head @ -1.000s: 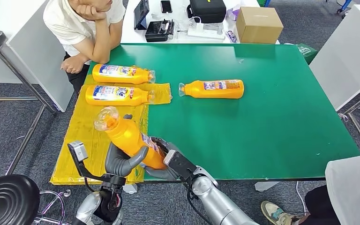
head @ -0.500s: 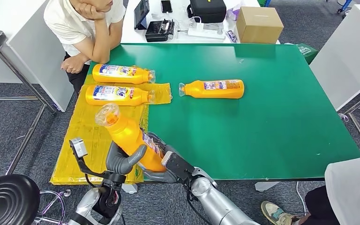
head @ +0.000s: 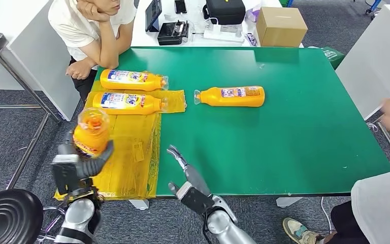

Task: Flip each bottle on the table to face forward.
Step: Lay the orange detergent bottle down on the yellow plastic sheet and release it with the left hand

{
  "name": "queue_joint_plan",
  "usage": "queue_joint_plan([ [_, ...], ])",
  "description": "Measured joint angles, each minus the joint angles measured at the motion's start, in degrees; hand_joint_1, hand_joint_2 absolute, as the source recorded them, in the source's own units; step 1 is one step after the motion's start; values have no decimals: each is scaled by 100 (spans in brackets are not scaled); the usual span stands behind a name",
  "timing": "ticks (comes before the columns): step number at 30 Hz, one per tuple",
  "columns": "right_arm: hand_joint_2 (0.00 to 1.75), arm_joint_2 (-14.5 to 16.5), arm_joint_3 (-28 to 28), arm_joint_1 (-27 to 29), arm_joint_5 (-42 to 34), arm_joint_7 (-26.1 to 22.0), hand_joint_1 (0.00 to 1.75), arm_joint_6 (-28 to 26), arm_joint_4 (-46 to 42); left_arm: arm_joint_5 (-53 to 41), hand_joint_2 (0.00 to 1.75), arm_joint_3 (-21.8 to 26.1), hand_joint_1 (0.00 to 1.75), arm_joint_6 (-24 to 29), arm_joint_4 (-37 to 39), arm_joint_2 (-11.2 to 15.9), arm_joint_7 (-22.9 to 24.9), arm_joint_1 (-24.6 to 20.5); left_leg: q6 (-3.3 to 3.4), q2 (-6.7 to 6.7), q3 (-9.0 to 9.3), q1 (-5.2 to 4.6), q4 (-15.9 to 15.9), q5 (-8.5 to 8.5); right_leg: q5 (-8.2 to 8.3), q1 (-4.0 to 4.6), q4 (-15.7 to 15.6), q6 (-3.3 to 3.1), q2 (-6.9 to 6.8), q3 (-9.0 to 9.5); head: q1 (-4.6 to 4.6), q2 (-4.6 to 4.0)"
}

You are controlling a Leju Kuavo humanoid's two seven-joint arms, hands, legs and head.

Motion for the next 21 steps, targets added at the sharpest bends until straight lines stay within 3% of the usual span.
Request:
queue_joint_plan([
  [2, 0, -7, 74, 60, 57, 25, 0, 2, -310, -912, 175, 96, 175, 271, 131, -7, 147, -111, 0, 2, 0, 0, 0, 0, 1, 0, -1, -1, 0, -1, 0, 0],
  [4, 0, -8, 135, 84, 55, 27, 0, 24, -499, -1278, 175, 150, 175, 186, 323, -20, 308, -240, 1, 5, 1, 0, 0, 2, 3, 0, -1, -2, 1, -3, -1, 0],
  [8, 0, 14, 187, 66, -79, -24, 0, 185, -578, -1593, 175, 147, 175, -831, 1333, -36, 743, -738, 3, -6, 1, -1, 0, 16, 8, 0, -2, -2, -3, 1, 1, 0],
  [10, 0, 43, 204, 31, -136, -57, 0, 265, -578, -1641, 175, 111, 175, -1120, 2009, -69, 717, -992, 0, -2, 1, -1, 0, 20, 18, 0, -1, -6, 0, 1, -1, 0],
  [13, 0, 62, 214, -2, -169, -78, 0, 306, -576, -1637, 175, 76, 175, -1131, 2693, -141, 595, -1307, -1, 4, 3, -2, 0, 21, 24, -1, 0, -10, 2, 2, 0, 0],
  [21, 0, 63, 234, -74, -264, -88, 0, 419, -546, -1840, 175, -85, 175, -1437, 3761, -192, 648, -1962, -3, -18, 12, -2, -2, 29, 20, -1, 0, -11, -10, 15, -2, 0],
])
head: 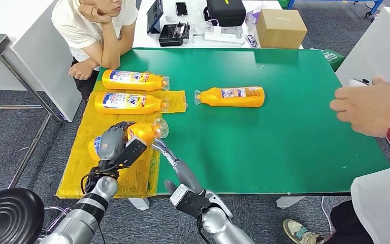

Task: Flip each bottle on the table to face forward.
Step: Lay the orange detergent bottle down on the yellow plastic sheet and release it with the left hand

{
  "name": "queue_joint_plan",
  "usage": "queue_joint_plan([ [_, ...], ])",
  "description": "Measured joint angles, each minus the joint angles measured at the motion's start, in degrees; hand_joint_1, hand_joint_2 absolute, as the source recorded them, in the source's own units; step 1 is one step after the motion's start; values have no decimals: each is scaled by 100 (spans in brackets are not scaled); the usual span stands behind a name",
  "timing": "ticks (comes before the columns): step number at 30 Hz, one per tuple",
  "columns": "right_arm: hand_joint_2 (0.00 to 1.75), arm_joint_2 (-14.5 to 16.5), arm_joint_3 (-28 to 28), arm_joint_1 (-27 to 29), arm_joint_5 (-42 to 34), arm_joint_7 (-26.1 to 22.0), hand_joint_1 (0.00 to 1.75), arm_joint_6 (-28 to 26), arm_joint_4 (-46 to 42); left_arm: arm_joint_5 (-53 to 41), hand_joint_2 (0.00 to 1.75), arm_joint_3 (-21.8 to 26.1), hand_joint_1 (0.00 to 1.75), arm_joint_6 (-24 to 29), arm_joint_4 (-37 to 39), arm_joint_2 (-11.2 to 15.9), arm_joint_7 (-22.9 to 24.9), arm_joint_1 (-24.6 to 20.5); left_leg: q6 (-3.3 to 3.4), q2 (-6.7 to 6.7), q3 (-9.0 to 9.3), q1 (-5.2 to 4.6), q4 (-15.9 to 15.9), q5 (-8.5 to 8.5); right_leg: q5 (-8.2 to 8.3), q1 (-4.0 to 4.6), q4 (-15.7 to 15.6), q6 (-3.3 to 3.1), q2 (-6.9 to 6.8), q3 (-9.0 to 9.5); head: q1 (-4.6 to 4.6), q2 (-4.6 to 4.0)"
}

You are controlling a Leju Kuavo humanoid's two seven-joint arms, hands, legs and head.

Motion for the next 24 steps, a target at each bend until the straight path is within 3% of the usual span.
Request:
queue_joint_plan([
  [2, 0, 4, 3, -16, -21, -7, 0, 51, 27, 96, 175, -10, 175, -191, 281, -13, 1, -205, -1, -18, 3, 0, -1, 10, 0, 0, 0, 0, -15, 7, 0, 0],
  [6, 0, 38, 17, -42, -60, -36, 0, 119, 86, 442, 175, 4, 7, -594, 787, -18, 82, -618, 0, -61, 19, 0, -4, 23, -8, 0, 0, -7, -59, -1, 1, 0],
  [7, 0, 50, 24, -51, -68, -46, 0, 123, 99, 502, 175, 7, 0, -685, 903, -18, 137, -706, 0, -67, 24, 0, -5, 23, -12, 0, 0, -9, -63, -6, 1, 0],
  [11, 0, 89, 75, -89, -105, -65, 0, 121, 153, 670, 0, 5, 0, -1302, 1333, -20, 419, -979, -1, -54, 31, -2, -6, 26, 5, -1, 1, -3, -59, 38, 1, 0],
  [15, 0, 101, 110, -107, -135, -84, 0, 112, 219, 945, 0, 32, 0, -1798, 1606, -27, 618, -1106, -1, -47, 39, -3, -5, 30, 12, -2, 2, 1, -56, 55, 0, 0],
  [24, 0, 126, 162, -162, -150, -122, 0, 91, 342, 1177, 0, 98, 0, -2112, 1786, -70, 681, -1192, -4, -50, 41, 0, -6, 30, 5, 0, 2, 3, -56, 58, -3, 0],
])
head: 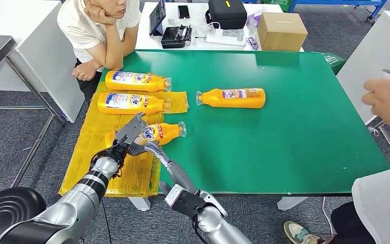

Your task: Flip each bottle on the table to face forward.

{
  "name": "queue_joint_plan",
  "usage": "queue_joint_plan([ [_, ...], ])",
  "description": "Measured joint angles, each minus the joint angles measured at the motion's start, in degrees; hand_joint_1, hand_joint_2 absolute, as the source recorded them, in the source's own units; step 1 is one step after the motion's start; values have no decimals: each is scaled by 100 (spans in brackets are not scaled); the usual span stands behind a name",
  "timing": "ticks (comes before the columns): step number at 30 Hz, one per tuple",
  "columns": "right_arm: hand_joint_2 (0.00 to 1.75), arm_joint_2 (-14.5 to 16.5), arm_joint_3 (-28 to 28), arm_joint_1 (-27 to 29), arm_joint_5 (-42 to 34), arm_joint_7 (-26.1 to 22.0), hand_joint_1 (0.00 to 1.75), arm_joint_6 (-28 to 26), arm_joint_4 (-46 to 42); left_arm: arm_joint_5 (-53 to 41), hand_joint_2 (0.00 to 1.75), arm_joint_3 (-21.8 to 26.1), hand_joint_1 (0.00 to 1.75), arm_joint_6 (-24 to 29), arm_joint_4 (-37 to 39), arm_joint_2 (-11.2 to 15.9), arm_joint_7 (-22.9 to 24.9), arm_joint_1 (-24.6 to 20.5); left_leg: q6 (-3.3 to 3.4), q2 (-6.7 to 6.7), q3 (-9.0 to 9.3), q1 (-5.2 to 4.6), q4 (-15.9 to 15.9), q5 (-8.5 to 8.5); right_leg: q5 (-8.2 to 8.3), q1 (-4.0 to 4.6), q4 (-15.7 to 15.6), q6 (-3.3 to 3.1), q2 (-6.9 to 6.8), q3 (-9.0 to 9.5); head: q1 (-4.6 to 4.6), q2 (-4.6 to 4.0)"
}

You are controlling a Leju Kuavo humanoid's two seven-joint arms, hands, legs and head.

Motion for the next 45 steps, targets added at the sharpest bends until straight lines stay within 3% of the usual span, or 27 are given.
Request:
queue_joint_plan([
  [8, 0, -1, 46, -23, -55, -78, 0, -55, 89, 728, 0, 42, 0, -947, -14, 7, -432, 25, 2, -4, 3, -1, 0, 2, 1, -1, 0, 0, -1, 7, 1, 0],
  [12, 0, -2, 51, -33, -66, -97, 0, -73, 125, 960, 175, 87, 0, -1028, -47, 6, -581, 66, 2, -3, 2, -2, 0, 2, 1, -1, 0, 1, -1, 5, 1, 0],
  [17, 0, -19, 83, -31, -97, -142, 0, -140, 131, 2565, 175, 334, 0, -970, -535, -102, -796, 398, 1, 4, -6, -1, 1, 1, 1, -1, 0, 1, 1, -9, 1, 0],
  [23, 0, -116, 138, 68, -80, -141, 0, -395, 14, 4829, 175, 403, 0, -279, -2115, -288, -851, 1267, 1, 14, -47, -1, 3, 1, 4, -1, 1, 3, 8, -54, 0, 0],
  [27, 175, -276, 144, 157, 345, -96, 0, -890, -151, 5271, 175, 338, 0, 133, -3233, -285, -973, 1840, 1, 11, -73, -1, 4, 0, 4, -1, 2, 4, 8, -78, 0, 0],
  [30, 175, -550, 113, 235, 756, 17, 0, -1358, -325, 5337, 175, 328, 0, 472, -4030, -210, -963, 2229, 1, 10, -81, -1, 4, -3, 2, -1, 1, 4, 8, -86, 1, 0],
  [33, 175, -791, 7, 325, 878, 28, 0, -1447, -454, 5346, 175, 336, 0, 591, -4579, -108, -918, 2500, 2, 9, -89, -1, 4, -4, 1, -2, 1, 4, 8, -94, 1, 0],
  [40, 175, -1004, -108, 409, 1159, 203, 0, -1672, -597, 5325, 175, 336, 0, 755, -5154, -24, -968, 2756, 2, 11, -90, 1, 4, -3, 2, 0, 1, 4, 8, -97, -1, 0],
  [45, 175, -1501, -506, 389, 1716, 640, 0, -2256, -567, 4656, 175, 365, 0, 1304, -5711, 75, -1245, 3074, 3, 7, -94, -3, 4, -4, 2, -3, 1, 5, 7, -95, 0, 0],
])
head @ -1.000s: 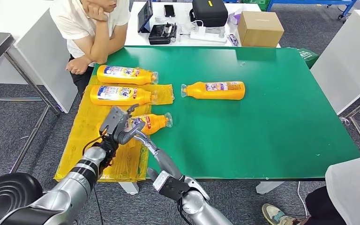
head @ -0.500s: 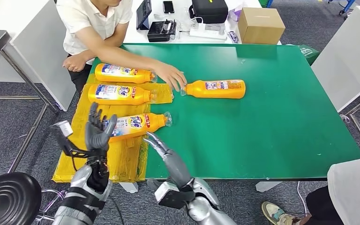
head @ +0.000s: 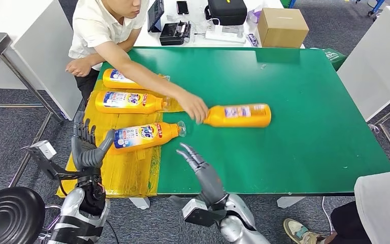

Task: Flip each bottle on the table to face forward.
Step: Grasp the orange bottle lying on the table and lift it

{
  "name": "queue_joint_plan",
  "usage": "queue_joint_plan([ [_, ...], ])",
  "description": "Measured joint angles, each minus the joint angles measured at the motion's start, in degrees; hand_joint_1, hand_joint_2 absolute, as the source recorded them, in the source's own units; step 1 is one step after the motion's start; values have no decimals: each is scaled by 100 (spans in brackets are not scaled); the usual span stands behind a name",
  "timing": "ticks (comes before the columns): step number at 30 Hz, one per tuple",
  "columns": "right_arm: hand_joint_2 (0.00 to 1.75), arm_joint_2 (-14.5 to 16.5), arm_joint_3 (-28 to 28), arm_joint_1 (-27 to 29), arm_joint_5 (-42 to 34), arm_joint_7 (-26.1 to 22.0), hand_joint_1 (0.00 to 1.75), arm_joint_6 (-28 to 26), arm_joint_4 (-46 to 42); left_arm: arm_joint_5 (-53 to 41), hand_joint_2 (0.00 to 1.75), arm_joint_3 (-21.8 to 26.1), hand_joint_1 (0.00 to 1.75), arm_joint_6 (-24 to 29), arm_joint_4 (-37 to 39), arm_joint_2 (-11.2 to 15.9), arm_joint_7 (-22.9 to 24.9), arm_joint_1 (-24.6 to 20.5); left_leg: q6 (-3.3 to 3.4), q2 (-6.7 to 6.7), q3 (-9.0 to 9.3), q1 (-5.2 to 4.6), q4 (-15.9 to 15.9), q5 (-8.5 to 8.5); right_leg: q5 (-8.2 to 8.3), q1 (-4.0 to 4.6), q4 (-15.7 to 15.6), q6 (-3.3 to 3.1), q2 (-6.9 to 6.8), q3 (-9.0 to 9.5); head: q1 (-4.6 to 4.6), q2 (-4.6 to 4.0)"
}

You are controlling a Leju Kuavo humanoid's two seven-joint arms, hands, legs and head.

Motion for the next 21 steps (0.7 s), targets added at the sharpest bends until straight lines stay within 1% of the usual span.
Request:
queue_joint_plan([
  [4, 175, -487, -670, -268, 660, 166, 0, -113, 286, -968, 175, -3, 0, 543, -501, 32, -194, 244, 4, 0, -6, -12, 1, 0, 6, -12, -2, 9, 0, -2, -1, 0],
  [8, 175, -702, -1104, -726, 1355, 468, 0, -194, 765, -1604, 175, -135, 0, 824, -709, 34, -261, 386, 8, 1, -5, -13, 2, 4, 9, -13, -3, 13, 0, -2, -1, 0],
  [11, 175, -764, -1224, -1052, 1811, 779, 0, -217, 1137, -1854, 175, -270, 0, 887, -763, 34, -263, 449, 8, 3, -2, -11, 2, 5, 10, -10, -2, 14, 1, -2, -1, 0],
  [15, 175, -767, -1285, -1387, 2063, 1157, 0, -131, 1598, -1969, 175, -373, 0, 864, -790, 34, -190, 498, 7, 1, -1, -6, 2, 5, 10, -6, -2, 14, 1, -2, -2, 0],
  [17, 175, -758, -1302, -1514, 2116, 1329, 0, 8, 1843, -1979, 175, -410, 0, 817, -791, 34, -147, 526, 7, 0, -1, -6, 2, 6, 10, -6, -1, 14, 0, -1, -2, 0],
  [21, 175, -703, -1334, -1739, 2059, 1574, 0, 559, 2403, -1972, 175, -466, 0, 648, -791, 33, -67, 560, 8, 0, -3, -6, 2, 5, 10, -7, -1, 14, 1, -2, -1, 0],
])
